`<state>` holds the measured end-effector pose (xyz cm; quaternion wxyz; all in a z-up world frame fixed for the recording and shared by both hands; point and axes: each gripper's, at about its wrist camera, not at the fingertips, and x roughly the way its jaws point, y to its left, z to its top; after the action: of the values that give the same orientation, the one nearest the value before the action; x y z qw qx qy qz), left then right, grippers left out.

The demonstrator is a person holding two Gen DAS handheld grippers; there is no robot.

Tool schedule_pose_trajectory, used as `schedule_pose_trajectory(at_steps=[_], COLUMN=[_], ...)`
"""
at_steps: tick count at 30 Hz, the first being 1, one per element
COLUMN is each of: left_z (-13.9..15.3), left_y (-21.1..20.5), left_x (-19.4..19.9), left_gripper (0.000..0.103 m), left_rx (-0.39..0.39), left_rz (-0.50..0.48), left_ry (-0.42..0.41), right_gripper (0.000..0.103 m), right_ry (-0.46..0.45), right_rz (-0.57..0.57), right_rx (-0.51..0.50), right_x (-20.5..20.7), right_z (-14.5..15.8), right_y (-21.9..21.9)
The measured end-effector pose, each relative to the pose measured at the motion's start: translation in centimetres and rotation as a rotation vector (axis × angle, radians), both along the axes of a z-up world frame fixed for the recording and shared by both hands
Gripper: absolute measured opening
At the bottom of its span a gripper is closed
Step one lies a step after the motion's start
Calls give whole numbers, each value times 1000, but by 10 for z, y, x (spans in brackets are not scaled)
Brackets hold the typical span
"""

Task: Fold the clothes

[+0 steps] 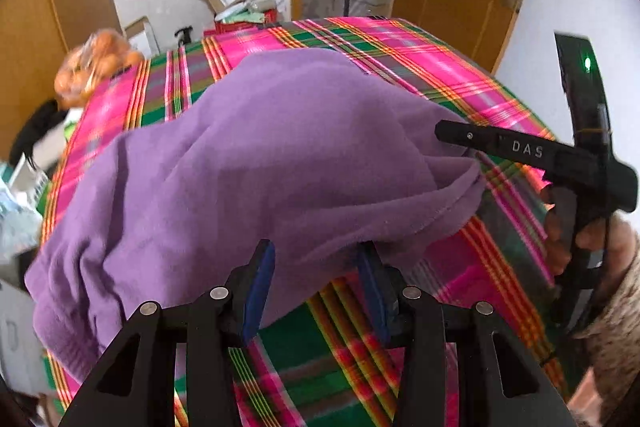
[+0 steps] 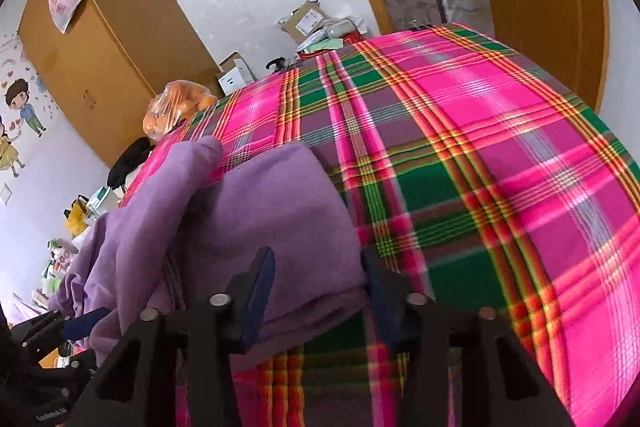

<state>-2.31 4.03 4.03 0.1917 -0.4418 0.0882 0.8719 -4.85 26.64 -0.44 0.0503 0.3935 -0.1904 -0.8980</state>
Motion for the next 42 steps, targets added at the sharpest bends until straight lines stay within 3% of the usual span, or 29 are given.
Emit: schedule_pose_trajectory(at_steps=[2, 7, 9, 12, 15, 16, 19, 29, 42], left_z=[-5, -15, -11, -7, -5, -5, -2, 13, 14], left_y=[5, 5, 1, -7, -8, -9, -11, -23, -13], left_x=[-7, -16, -19, -24, -25, -24, -25, -28, -23], left_gripper=[45, 45, 44, 36, 25, 17, 11, 9, 9], left_rx=[-19, -14, 28, 85, 88, 93, 119, 197, 195], left_rz=[-5, 16, 43, 81, 90, 91, 105, 144, 104], left_ry=[-19, -54, -67, -67, -61, -60, -62, -46, -53], right_gripper=[15, 11, 11, 11, 11, 11, 11, 11, 11], right_ry=[7, 86, 115, 137, 158, 166, 189, 247, 247], right_rz=[6, 2, -4, 10, 4, 2, -10, -94, -230], right_rx=[4, -21, -26, -24, -27, -27, -26, 4, 17], right_x=[1, 12, 15, 19, 23, 24, 28, 42, 53], right_z=[1, 16, 25, 35, 42, 45, 53, 72, 72], right_y=[0, 3, 5, 4, 4, 4, 5, 32, 79])
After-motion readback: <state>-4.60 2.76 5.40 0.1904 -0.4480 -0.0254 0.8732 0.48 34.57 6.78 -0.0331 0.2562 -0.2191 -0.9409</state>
